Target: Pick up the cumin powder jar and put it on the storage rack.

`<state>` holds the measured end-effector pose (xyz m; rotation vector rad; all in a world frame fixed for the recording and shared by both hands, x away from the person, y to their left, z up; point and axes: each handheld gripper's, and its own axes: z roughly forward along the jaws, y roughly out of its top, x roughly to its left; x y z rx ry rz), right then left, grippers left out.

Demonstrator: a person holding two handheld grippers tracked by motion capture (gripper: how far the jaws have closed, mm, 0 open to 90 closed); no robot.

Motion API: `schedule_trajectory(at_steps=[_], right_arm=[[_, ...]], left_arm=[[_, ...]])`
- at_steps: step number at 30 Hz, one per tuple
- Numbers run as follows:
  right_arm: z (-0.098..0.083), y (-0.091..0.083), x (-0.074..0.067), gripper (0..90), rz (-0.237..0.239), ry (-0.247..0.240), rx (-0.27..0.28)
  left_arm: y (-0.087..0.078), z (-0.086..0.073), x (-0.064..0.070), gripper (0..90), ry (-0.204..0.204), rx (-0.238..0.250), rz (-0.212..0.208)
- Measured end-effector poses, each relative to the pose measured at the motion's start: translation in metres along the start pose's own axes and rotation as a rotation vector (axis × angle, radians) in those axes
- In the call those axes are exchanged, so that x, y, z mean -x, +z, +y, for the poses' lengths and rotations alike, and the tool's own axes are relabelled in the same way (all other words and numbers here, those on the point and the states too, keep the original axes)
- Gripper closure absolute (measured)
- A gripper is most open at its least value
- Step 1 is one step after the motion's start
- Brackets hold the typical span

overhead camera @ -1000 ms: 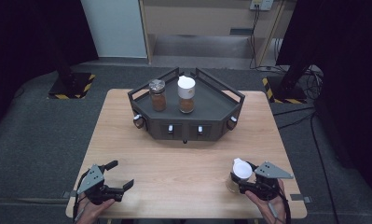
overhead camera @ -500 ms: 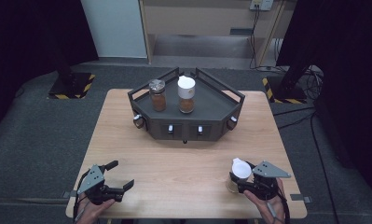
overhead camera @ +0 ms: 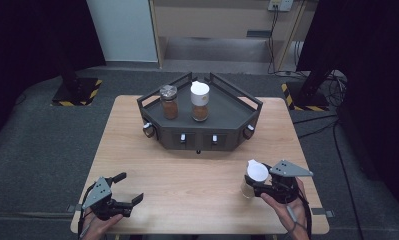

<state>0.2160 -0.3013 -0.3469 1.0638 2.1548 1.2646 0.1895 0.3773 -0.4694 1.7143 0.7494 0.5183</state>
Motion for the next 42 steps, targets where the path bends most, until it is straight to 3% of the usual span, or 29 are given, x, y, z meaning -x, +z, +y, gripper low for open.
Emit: schedule_trajectory(at_steps=[24,42], right_arm=[[0.085,0.000,0.011,30.8,0.030,0.000,-0.024],[0.145,0.014,0.021,30.8,-0.007,0.023,-0.019]], left_arm=[[0.001,0.001,0.001,1.4,0.006,-0.003,0.000],[0.001,0.001,0.001,1.4,0.004,-0.005,-0.001]])
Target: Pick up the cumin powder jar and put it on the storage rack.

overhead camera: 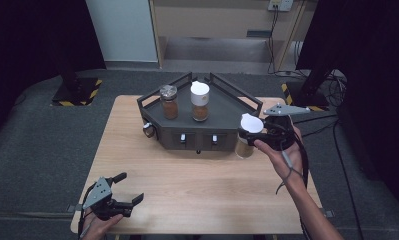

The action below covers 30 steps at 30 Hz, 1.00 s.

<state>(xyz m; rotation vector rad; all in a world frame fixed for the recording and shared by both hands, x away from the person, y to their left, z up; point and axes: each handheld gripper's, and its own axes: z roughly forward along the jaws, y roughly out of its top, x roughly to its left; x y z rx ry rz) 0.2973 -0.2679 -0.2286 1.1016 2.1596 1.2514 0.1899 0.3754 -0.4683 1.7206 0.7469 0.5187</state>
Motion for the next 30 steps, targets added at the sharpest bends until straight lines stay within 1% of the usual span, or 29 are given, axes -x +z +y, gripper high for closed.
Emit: schedule_trajectory(at_steps=[2,8,12,17,20,30], right_arm=[[0.007,0.002,0.000,30.9,-0.004,0.004,-0.004],[0.030,0.010,0.001,30.9,-0.026,-0.010,-0.011],[0.041,0.017,0.003,30.9,-0.040,-0.007,-0.012],[0.051,0.027,0.004,30.9,-0.058,-0.011,-0.018],[0.056,0.033,0.006,30.8,-0.059,-0.004,-0.022],[0.072,0.052,0.013,30.8,-0.090,0.016,-0.017]], left_arm=[[0.000,0.000,0.000,1.4,0.000,0.000,0.000],[0.000,0.000,0.000,1.4,0.000,0.001,-0.001],[0.000,0.000,0.000,1.4,0.002,0.000,-0.001],[0.000,0.000,0.000,1.4,0.002,-0.001,0.001],[0.000,0.000,0.000,1.4,0.002,-0.003,0.001],[0.000,0.000,0.000,1.4,-0.004,-0.003,0.003]])
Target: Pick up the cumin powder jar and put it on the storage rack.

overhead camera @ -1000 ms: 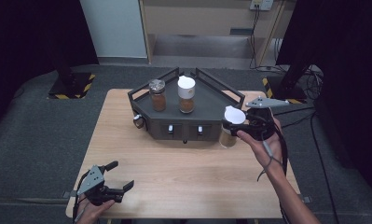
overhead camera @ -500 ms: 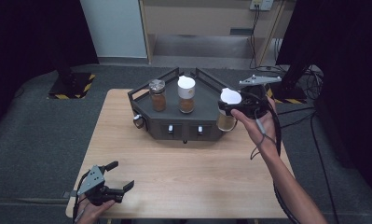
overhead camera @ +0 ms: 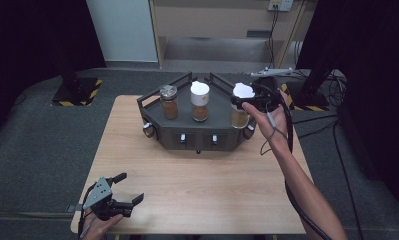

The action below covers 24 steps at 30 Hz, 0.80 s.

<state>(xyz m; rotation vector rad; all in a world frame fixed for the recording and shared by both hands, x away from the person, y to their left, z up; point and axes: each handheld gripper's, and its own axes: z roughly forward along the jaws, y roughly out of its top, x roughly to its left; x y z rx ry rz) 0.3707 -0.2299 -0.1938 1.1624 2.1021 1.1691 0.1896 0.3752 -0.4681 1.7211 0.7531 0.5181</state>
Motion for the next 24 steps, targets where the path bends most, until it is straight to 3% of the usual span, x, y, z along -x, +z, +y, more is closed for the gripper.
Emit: schedule_trajectory(at_steps=[15,24], right_arm=[[0.017,0.038,-0.002,30.8,-0.067,0.028,-0.011],[0.019,0.060,-0.002,30.8,-0.071,0.032,-0.014]], left_arm=[[0.000,-0.001,-0.001,1.4,-0.008,0.002,0.002],[-0.001,-0.001,-0.001,1.4,-0.009,0.004,0.003]])
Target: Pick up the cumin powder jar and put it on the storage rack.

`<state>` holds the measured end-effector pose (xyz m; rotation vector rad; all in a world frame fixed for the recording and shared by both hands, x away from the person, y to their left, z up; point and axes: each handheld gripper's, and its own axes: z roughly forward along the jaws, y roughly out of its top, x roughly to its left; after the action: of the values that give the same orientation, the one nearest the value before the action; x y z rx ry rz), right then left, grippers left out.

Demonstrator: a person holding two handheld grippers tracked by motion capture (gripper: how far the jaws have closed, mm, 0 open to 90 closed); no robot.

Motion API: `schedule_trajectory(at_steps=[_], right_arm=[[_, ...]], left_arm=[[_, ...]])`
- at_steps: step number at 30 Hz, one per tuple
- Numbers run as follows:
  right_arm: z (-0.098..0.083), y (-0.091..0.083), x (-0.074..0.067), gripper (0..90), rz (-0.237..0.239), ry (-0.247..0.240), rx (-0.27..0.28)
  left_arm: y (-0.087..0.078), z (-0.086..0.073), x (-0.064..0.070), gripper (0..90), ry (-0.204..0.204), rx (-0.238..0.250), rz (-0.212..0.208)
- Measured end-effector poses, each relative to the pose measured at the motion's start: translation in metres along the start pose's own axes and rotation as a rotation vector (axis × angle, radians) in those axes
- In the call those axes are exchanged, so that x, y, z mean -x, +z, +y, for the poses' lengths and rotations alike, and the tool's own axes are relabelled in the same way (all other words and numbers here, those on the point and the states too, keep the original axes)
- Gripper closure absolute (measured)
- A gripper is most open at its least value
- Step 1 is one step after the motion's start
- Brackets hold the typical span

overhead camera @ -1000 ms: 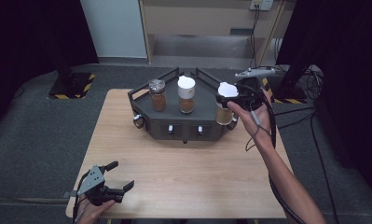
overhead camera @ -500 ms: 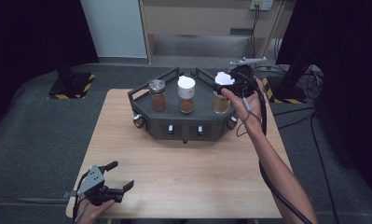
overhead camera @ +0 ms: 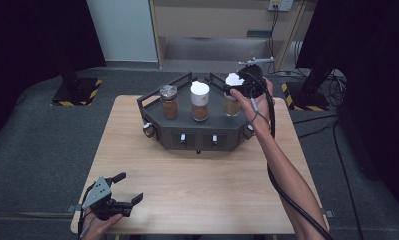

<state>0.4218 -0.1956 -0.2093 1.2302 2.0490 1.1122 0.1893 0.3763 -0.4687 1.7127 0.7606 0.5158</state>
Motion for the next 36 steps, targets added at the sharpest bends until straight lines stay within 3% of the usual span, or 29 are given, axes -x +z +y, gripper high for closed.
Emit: schedule_trajectory(at_steps=[15,36], right_arm=[[-0.011,0.029,0.006,30.8,0.010,0.018,-0.029],[-0.020,0.035,0.010,30.6,0.016,0.023,-0.027]], left_arm=[[0.000,-0.001,-0.001,1.4,-0.008,0.002,0.002],[0.001,-0.001,-0.001,1.4,-0.005,0.002,0.002]])
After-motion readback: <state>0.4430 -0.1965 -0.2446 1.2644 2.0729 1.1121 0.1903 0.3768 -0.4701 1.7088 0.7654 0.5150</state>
